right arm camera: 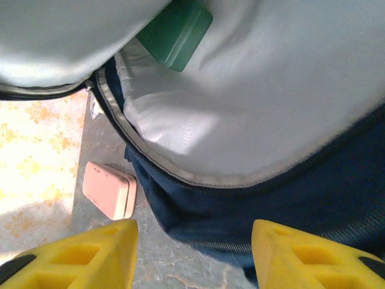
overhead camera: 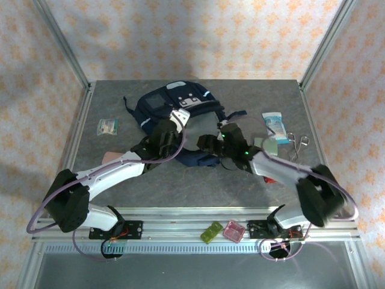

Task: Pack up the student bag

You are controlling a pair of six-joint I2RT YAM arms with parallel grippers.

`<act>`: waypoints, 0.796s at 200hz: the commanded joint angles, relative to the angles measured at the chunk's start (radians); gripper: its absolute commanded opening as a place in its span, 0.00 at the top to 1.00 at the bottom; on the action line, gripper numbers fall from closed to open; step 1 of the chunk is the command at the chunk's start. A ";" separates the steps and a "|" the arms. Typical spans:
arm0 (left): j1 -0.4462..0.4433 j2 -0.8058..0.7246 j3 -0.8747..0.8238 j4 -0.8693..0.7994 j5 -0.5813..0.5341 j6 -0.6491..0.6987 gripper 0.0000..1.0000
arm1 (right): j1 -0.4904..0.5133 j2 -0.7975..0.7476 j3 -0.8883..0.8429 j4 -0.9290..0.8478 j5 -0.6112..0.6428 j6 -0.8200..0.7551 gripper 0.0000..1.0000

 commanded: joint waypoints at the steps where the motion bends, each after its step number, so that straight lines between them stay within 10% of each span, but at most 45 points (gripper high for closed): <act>1: -0.024 -0.007 0.048 -0.043 0.014 -0.151 0.52 | 0.000 -0.115 -0.068 -0.081 0.091 -0.062 0.47; 81: 0.010 -0.223 -0.108 -0.296 -0.049 -0.700 0.01 | 0.098 -0.225 -0.050 -0.091 0.130 -0.205 0.33; 130: 0.471 -0.315 -0.203 -0.512 0.283 -1.073 0.01 | 0.155 -0.150 -0.010 -0.010 0.115 -0.194 0.33; 159: 0.591 -0.248 -0.193 -0.597 0.333 -1.106 0.02 | 0.187 -0.112 -0.006 0.024 0.115 -0.179 0.33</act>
